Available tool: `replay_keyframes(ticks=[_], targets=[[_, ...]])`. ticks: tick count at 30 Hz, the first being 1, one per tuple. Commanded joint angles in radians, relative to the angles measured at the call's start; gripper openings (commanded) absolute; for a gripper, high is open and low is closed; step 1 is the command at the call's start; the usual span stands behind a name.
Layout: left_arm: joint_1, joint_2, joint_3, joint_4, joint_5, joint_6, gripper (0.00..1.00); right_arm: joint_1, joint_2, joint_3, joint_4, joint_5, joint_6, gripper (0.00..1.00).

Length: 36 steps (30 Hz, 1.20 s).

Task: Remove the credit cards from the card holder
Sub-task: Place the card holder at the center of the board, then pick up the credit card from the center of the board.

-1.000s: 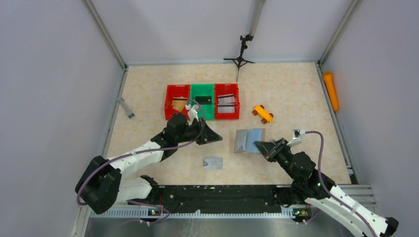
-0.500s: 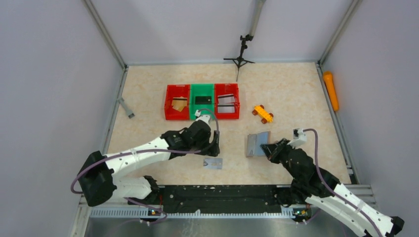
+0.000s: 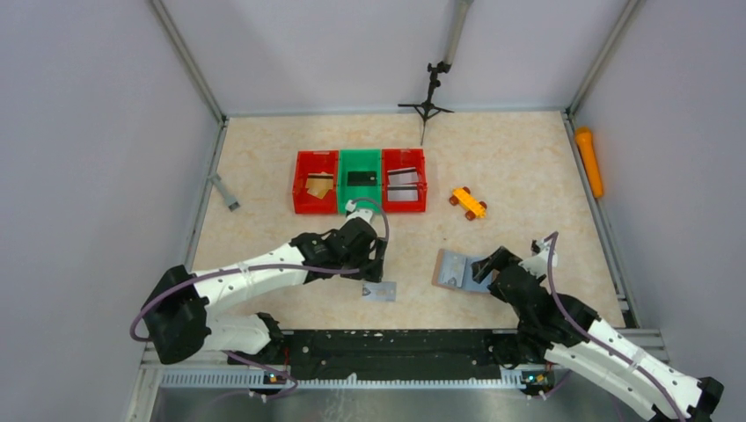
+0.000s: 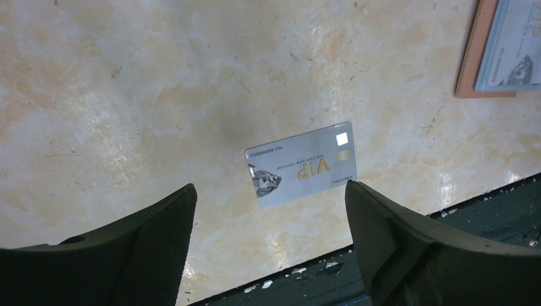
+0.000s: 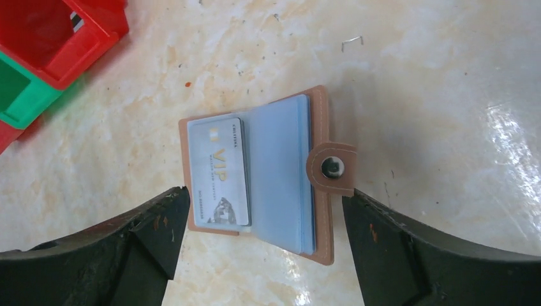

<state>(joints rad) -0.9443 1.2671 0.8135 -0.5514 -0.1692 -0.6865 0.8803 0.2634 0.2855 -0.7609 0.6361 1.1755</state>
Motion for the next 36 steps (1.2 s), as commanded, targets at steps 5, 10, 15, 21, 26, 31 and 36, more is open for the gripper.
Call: replay_keyframes(ticks=[5, 10, 15, 21, 26, 31, 36], targets=[[-0.002, -0.089, -0.077, 0.022, 0.045, -0.051, 0.87, -0.007, 0.078, 0.177, -0.061, 0.041, -0.039, 0.94], [-0.002, -0.142, -0.132, 0.044, 0.06, -0.078, 0.84, -0.007, 0.216, 0.248, 0.19, -0.132, -0.356, 0.92], [0.0, -0.15, -0.157, 0.026, 0.042, -0.091, 0.83, -0.006, 0.492, 0.296, 0.385, -0.515, -0.579, 0.85], [0.001, -0.147, -0.182, 0.012, 0.045, -0.118, 0.79, -0.006, 0.684, 0.277, 0.6, -0.632, -0.668, 0.64], [0.001, -0.164, -0.184, -0.028, 0.045, -0.135, 0.8, 0.028, 0.902, 0.37, 0.634, -0.686, -0.73, 0.5], [0.001, -0.165, -0.194, -0.048, 0.009, -0.155, 0.73, 0.101, 1.048, 0.44, 0.655, -0.621, -0.754, 0.39], [0.044, -0.18, -0.232, -0.007, 0.024, -0.142, 0.58, 0.13, 1.162, 0.486, 0.706, -0.601, -0.764, 0.13]])
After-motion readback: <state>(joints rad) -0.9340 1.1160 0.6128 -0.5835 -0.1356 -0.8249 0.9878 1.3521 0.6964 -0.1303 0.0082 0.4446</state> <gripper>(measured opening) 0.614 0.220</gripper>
